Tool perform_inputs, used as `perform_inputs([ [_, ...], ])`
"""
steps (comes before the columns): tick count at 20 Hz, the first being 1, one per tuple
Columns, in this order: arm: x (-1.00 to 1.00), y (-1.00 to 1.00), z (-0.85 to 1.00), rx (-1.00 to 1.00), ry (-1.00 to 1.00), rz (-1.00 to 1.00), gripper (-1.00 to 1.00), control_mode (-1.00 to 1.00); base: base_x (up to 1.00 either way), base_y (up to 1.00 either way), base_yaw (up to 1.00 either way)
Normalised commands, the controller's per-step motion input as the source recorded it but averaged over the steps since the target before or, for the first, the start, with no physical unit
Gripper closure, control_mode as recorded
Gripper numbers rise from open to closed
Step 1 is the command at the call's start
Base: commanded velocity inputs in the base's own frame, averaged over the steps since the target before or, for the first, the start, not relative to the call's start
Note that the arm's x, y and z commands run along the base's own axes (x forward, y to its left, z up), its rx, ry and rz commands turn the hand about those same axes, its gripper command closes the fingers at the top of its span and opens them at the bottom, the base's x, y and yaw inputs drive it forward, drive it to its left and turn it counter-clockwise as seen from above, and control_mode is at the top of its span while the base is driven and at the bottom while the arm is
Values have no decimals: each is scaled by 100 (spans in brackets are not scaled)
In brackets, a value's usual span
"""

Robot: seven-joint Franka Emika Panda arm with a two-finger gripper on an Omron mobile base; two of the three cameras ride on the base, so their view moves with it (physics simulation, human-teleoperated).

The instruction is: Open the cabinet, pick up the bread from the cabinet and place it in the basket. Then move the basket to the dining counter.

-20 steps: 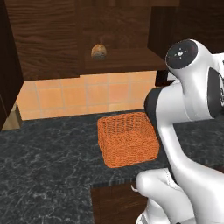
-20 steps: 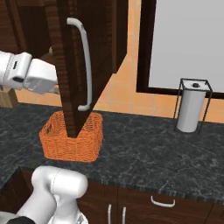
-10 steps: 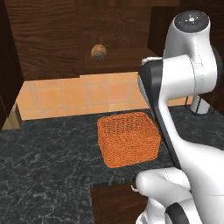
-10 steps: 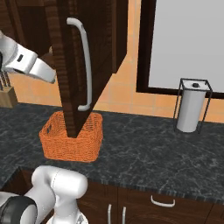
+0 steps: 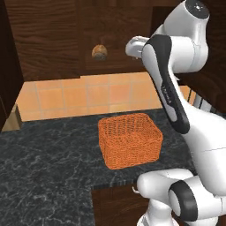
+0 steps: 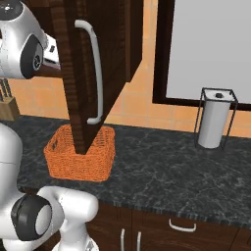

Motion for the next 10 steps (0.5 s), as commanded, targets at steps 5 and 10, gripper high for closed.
perform_inputs([
  [5,95,15,-8,0,-9,31,-100,-100,0,0,0],
  [10,75,46,4,0,-2,16,-100,-100,0,0,0],
])
